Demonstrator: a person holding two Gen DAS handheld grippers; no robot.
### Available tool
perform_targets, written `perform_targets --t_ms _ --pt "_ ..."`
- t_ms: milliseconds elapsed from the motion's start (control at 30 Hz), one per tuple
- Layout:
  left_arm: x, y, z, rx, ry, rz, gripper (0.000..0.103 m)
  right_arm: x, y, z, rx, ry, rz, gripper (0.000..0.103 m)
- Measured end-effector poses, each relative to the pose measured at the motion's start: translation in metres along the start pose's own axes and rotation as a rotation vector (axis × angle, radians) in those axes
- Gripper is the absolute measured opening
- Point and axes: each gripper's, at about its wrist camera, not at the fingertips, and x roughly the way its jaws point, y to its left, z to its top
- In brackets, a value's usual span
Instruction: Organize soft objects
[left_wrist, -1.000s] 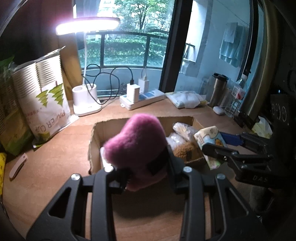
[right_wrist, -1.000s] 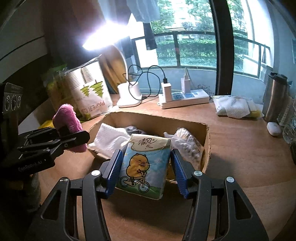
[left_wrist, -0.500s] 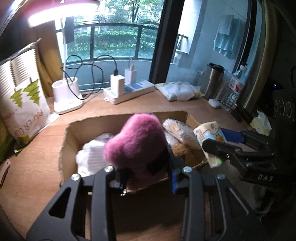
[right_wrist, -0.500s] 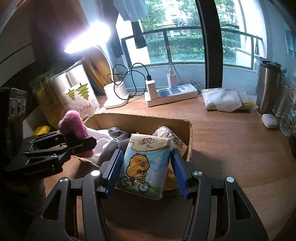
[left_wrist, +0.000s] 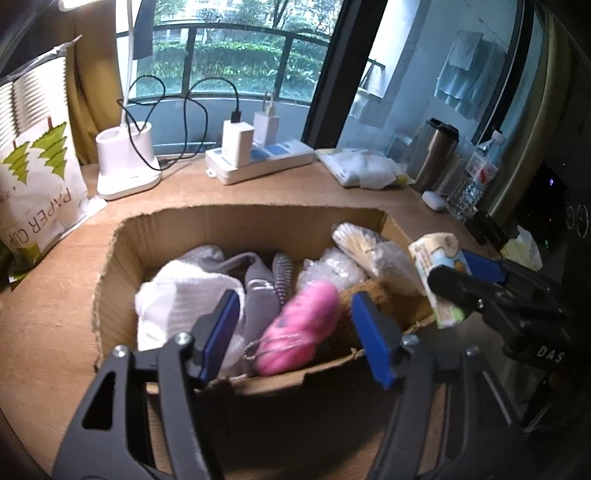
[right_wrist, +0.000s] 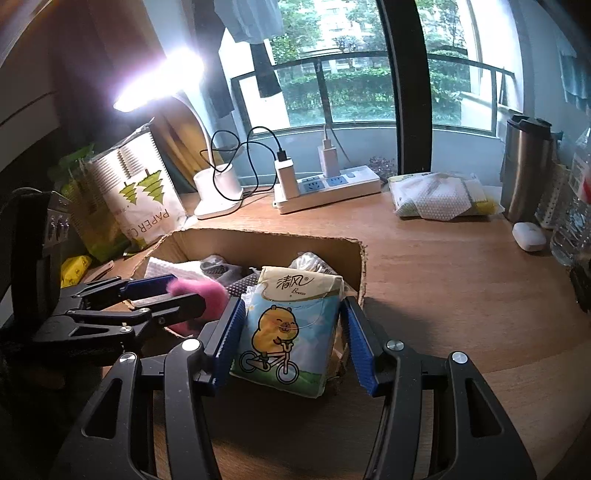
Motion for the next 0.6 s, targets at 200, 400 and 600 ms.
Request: perform_targets --t_ms 200,400,600 --pt "-0.019 0.012 -0.001 -0.002 -0.045 0.020 0.066 0.005 0.012 0.005 -0.019 -0.002 0.005 0.057" --pt "-0.037 0.029 -0.002 -0.018 -0.093 0.049 0.066 0.013 0.029 0.012 -0.051 0.003 0.012 0.057" --pt "-0.049 0.050 -0.001 -0.048 -0.134 0.078 0.066 0.025 0.041 0.022 -0.071 0.008 0.021 0.057"
